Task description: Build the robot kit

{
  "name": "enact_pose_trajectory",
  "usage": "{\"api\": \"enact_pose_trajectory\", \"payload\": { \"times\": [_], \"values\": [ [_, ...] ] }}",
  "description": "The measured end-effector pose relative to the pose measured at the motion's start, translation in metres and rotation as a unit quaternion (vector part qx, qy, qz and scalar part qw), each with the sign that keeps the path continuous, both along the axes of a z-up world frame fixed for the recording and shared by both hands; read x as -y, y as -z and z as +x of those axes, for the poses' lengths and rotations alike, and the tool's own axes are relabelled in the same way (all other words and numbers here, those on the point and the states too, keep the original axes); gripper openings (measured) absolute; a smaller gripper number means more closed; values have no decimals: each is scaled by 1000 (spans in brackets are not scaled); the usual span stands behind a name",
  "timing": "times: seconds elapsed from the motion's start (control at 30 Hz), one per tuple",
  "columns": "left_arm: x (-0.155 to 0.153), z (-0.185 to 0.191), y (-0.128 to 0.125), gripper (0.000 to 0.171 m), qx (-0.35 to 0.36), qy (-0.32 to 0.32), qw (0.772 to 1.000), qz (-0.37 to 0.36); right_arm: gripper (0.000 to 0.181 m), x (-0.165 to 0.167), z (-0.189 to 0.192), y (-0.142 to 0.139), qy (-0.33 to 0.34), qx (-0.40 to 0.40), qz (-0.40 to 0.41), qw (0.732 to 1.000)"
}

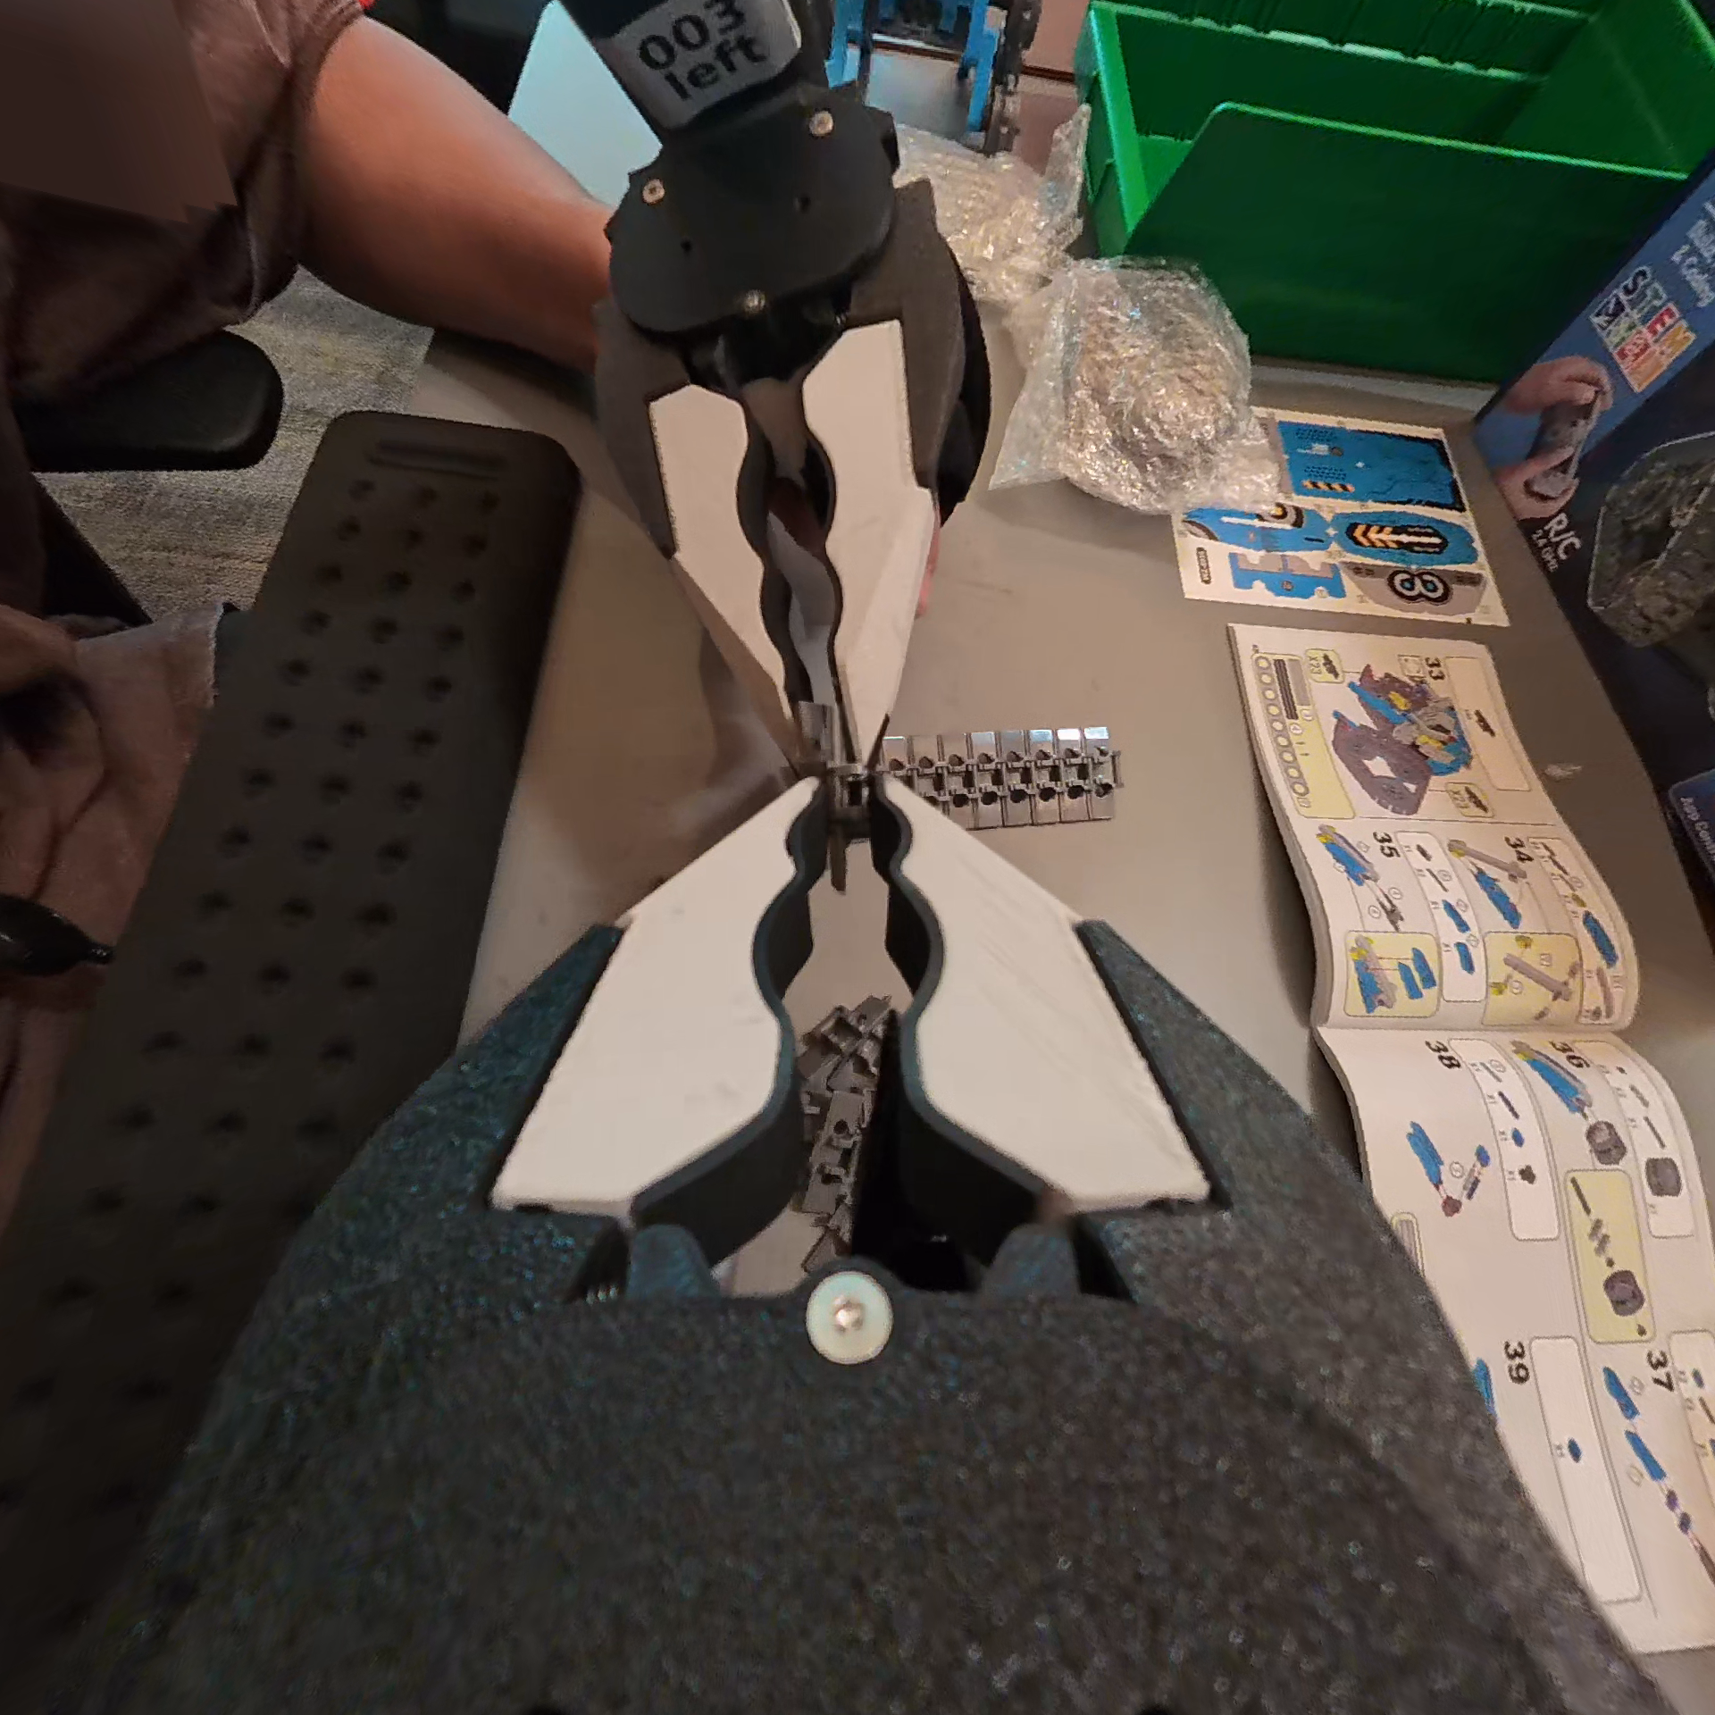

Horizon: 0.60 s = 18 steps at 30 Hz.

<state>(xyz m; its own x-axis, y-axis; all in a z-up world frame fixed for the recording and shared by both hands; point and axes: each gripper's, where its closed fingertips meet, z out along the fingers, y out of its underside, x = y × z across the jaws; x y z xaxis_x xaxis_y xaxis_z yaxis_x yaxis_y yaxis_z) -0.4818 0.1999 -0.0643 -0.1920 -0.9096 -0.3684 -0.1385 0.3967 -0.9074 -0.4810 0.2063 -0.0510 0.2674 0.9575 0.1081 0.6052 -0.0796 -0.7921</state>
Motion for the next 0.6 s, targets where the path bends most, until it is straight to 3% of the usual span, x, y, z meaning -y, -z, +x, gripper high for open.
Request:
{"api": "enact_pose_trajectory", "payload": {
  "times": [0.6],
  "values": [
    [5,0,4,6,-8,15,1000,5,8,5,-5,7,-79,-33,-81,993]
  ]
}}
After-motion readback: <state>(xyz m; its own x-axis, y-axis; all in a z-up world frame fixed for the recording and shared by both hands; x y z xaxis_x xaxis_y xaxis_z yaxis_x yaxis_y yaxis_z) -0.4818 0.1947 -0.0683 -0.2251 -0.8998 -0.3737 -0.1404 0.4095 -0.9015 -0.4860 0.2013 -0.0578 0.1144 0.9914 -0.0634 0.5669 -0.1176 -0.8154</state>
